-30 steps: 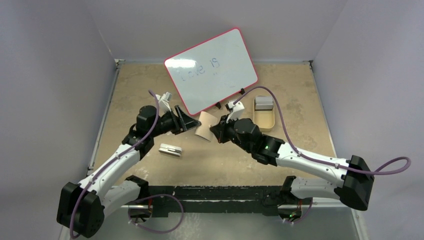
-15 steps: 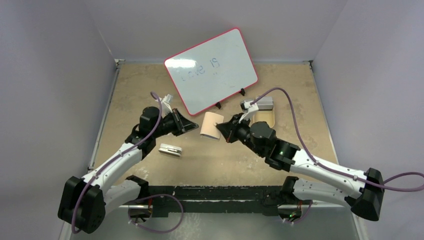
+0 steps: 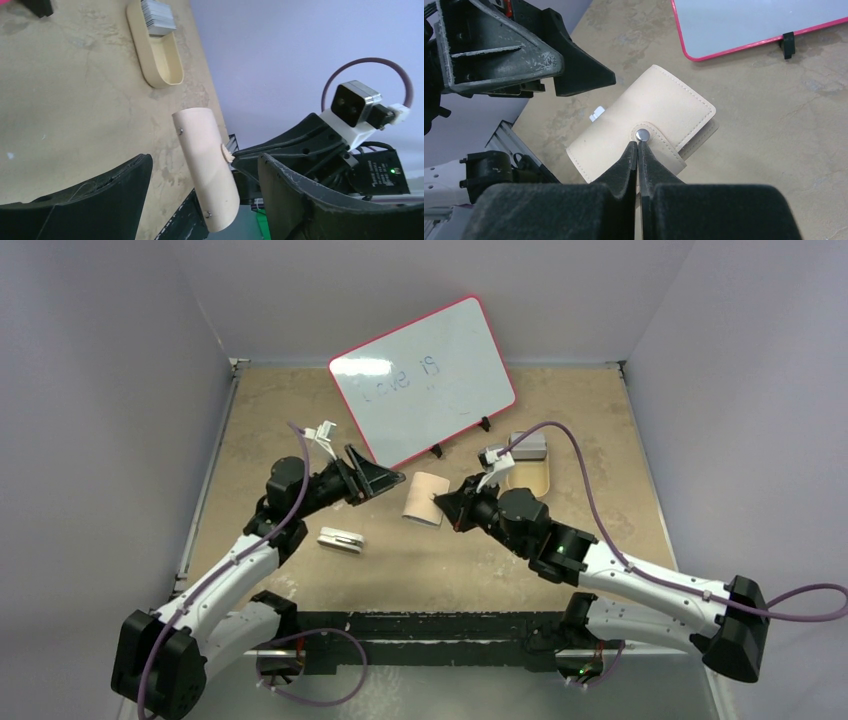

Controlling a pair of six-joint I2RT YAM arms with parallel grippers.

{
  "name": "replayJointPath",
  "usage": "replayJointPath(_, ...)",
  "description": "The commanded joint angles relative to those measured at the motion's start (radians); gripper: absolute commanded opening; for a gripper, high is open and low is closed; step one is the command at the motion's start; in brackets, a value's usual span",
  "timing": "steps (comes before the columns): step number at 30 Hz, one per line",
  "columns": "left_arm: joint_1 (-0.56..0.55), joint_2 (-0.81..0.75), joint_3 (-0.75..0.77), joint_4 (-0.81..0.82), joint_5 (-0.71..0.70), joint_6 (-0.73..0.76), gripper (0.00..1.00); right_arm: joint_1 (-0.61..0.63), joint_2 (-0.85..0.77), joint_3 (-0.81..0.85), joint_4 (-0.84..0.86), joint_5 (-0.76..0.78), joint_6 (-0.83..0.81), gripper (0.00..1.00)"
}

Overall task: Put the credit cards into the card holder
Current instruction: Open the card holder at the center of the board.

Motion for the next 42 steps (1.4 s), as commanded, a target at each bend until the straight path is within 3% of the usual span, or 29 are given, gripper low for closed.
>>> replayJointPath(1, -0.021, 0.022, 0.016, 0.096, 0.039, -0.040, 0.78, -0.002, 0.016, 0.018, 0.096, -0.011, -0.014, 0.00)
replayJointPath(5, -0.067, 0.057, -0.007, 0.148, 0.024, -0.065, 0.77, -0.002, 0.040, 0.038, 0.103, -0.014, -0.019, 0.00)
replayJointPath(7, -0.093, 0.065, -0.007, 0.156, 0.003, -0.064, 0.68, -0.002, 0.044, 0.041, 0.110, -0.016, -0.017, 0.00)
replayJointPath(13, -0.124, 0.097, -0.004, 0.144, -0.023, -0.031, 0.01, -0.003, 0.047, 0.041, 0.113, 0.017, -0.009, 0.00)
replayJointPath(24, -0.126, 0.095, 0.027, -0.170, -0.157, 0.230, 0.00, -0.028, 0.014, 0.092, 0.022, 0.088, 0.036, 0.00)
replayJointPath(29, -0.126, 0.130, 0.024, -0.194, -0.179, 0.249, 0.00, -0.033, 0.001, 0.070, 0.036, 0.056, 0.070, 0.00)
replayJointPath(33, -0.127, 0.119, 0.023, -0.164, -0.180, 0.223, 0.00, -0.034, 0.086, 0.080, -0.010, 0.004, 0.079, 0.01)
replayJointPath(35, -0.127, 0.102, 0.023, -0.171, -0.212, 0.234, 0.00, -0.034, 0.154, 0.121, -0.099, 0.006, 0.125, 0.20)
replayJointPath(37, -0.129, 0.097, 0.028, -0.197, -0.243, 0.253, 0.00, -0.033, 0.232, 0.153, -0.169, -0.001, 0.146, 0.33)
replayJointPath(42, -0.141, 0.152, 0.028, -0.192, -0.264, 0.254, 0.00, -0.032, 0.341, 0.152, -0.168, -0.049, 0.213, 0.43)
